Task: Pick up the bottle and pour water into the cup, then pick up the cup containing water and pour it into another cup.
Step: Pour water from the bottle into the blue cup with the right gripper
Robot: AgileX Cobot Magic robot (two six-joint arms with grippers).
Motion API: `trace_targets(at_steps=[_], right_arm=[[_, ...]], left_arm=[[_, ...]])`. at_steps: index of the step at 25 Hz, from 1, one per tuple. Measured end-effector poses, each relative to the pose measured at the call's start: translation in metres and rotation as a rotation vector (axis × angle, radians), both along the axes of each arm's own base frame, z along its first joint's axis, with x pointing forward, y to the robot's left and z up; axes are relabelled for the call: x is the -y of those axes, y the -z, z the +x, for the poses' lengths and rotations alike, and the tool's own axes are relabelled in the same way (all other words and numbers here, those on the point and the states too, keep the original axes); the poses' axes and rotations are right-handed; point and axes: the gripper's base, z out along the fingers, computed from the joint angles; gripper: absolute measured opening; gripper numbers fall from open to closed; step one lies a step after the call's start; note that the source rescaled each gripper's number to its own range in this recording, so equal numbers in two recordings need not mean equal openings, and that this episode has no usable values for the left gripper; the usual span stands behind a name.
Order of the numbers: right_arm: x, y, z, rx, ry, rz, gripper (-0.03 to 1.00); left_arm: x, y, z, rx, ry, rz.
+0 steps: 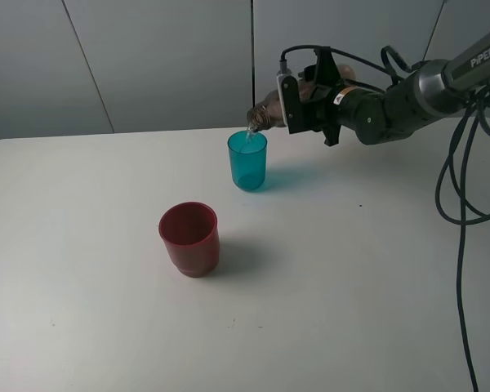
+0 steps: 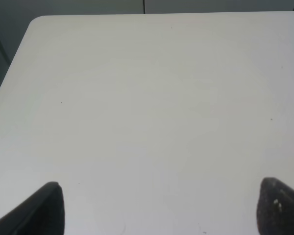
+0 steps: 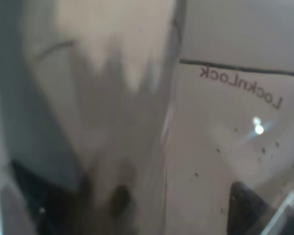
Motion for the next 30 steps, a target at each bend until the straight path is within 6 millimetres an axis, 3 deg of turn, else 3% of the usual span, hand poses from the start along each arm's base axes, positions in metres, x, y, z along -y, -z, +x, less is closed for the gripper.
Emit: trace_targets(at_steps=[30], right_arm=[[-0.0005, -0.0087, 0.0023, 0.126, -0.027, -0.075, 0.02]], left_arm=[[0.0000, 0.0000, 0.0000, 0.000, 0.000, 0.000]])
